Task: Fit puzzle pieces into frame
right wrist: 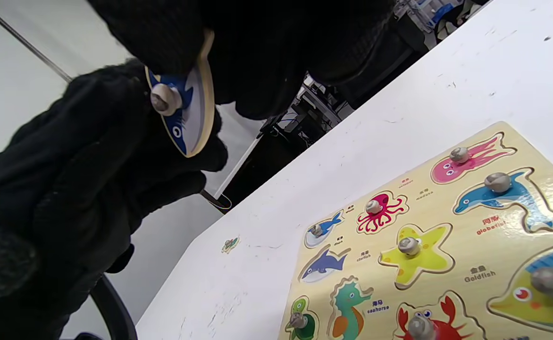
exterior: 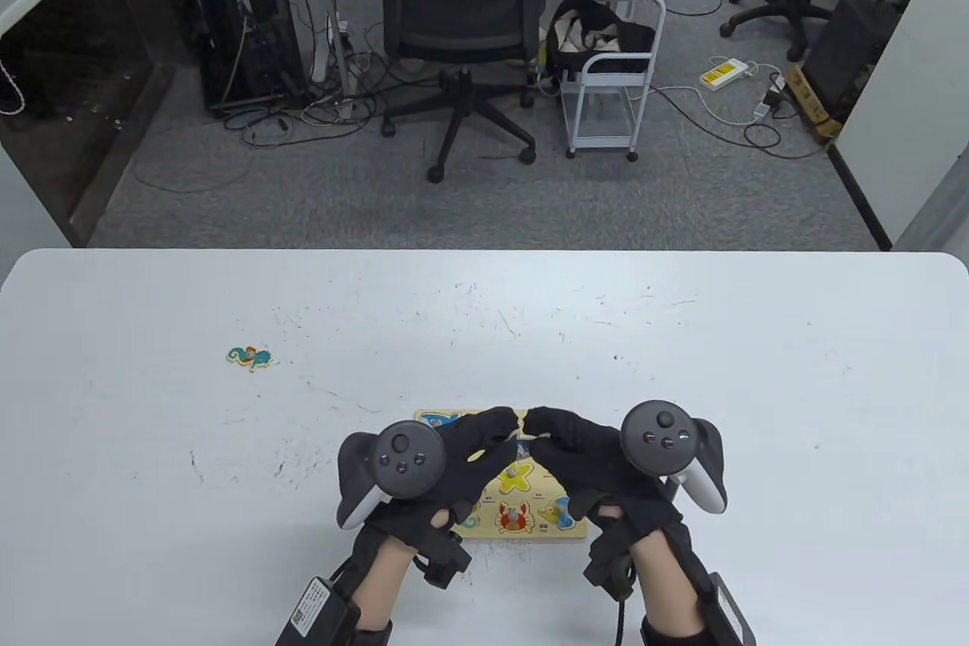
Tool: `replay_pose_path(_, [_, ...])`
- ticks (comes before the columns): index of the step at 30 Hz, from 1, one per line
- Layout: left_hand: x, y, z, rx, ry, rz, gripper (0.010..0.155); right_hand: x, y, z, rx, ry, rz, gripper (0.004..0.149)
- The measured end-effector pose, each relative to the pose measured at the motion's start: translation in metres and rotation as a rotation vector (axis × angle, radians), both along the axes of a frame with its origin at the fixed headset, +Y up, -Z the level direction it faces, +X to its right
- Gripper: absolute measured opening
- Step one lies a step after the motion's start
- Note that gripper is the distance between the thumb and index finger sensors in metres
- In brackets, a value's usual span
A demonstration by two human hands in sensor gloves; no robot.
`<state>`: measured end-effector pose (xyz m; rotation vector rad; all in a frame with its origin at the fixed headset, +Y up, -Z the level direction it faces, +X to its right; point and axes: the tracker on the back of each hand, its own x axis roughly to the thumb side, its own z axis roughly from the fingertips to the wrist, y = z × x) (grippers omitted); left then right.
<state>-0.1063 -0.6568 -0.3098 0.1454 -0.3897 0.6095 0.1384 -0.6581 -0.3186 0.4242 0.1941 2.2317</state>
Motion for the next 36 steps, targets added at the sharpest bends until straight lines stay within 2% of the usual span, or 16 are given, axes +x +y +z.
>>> replay_pose_path(8, [0.028, 0.017, 0.037, 0.438, 0.183, -0.361, 0.055, 0.005, -0.004, -0.002, -0.051, -0.087, -0.050, 0.046])
replay_pose_path(10, [0.035, 0.018, 0.043, 0.477, 0.194, -0.413, 0.054, 0.006, -0.004, -0.002, -0.069, -0.082, -0.083, 0.046])
replay_pose_path(18, [0.043, 0.014, 0.046, 0.518, 0.241, -0.498, 0.053, 0.004, -0.007, -0.003, -0.149, 0.007, -0.201, 0.047])
replay_pose_path(24, [0.043, 0.012, 0.045, 0.512, 0.250, -0.465, 0.051, 0.005, -0.011, -0.005, -0.206, 0.056, -0.284, 0.049])
replay_pose_path(36, [0.039, 0.014, 0.045, 0.507, 0.251, -0.467, 0.047, 0.005, -0.007, -0.003, -0.184, 0.084, -0.254, 0.052])
